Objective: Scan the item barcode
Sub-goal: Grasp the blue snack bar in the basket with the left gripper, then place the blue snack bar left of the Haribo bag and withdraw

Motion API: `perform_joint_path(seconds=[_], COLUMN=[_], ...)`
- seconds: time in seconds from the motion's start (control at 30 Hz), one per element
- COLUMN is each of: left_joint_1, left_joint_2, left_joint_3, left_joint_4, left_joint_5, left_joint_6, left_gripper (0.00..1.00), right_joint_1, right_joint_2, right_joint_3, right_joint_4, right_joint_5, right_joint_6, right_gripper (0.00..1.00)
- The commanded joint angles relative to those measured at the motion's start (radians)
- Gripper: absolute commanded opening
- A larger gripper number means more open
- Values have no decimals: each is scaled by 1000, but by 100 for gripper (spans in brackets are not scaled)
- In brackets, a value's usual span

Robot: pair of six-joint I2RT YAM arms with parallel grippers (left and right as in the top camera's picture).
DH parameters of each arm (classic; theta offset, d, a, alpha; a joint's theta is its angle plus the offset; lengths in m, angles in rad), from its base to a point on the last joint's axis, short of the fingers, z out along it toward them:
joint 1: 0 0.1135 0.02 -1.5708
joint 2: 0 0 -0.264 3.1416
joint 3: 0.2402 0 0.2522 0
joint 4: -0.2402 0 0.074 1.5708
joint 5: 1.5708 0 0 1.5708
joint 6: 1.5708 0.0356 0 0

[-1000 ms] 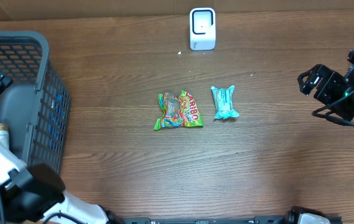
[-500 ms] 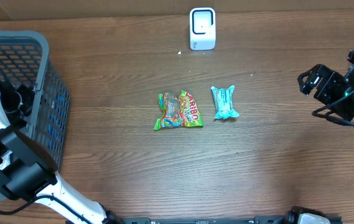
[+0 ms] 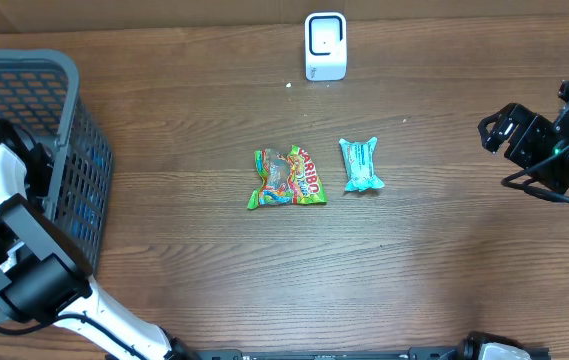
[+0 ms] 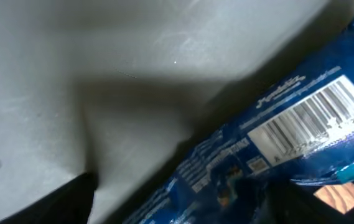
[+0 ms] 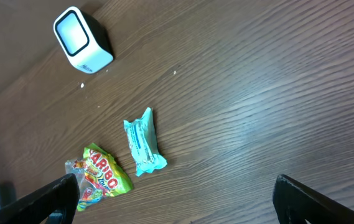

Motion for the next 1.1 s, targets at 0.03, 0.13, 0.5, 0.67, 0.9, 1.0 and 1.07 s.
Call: perform_joint_path(seconds=[0.03,0.13,0.5,0.67,0.9,1.0,1.07], left_joint_1=[-14,-14,-8,-10,-29,-64,-106], left_joint_2=[6,5,-5,-45,-177,-265,-324], left_joint_3=[-81,-80,130,433,793,847,847], left_joint_4=[26,28,-170,-364,-550,-589,-605], left_joint_5=[-7,-7,-6,-6,-5,14,16], left_joint_6=[24,19,-75,-84,-123,-135,-146], left_gripper=[51,8,4,4,4,4,4], right_joint_1=[6,6,6,6,6,6,6], right_joint_2=[-2,-2,-2,-2,-2,-2,-2], right_joint_3=[21,21,21,21,21,21,21], right_joint_4=[8,8,10,8,7,8,9], right_joint_5=[-6,-6,-27,-28,-28,-28,-28], right_joint_6=[-3,-3,-3,-6,-7,-7,-7], right_gripper=[100,100,100,100,100,100,100])
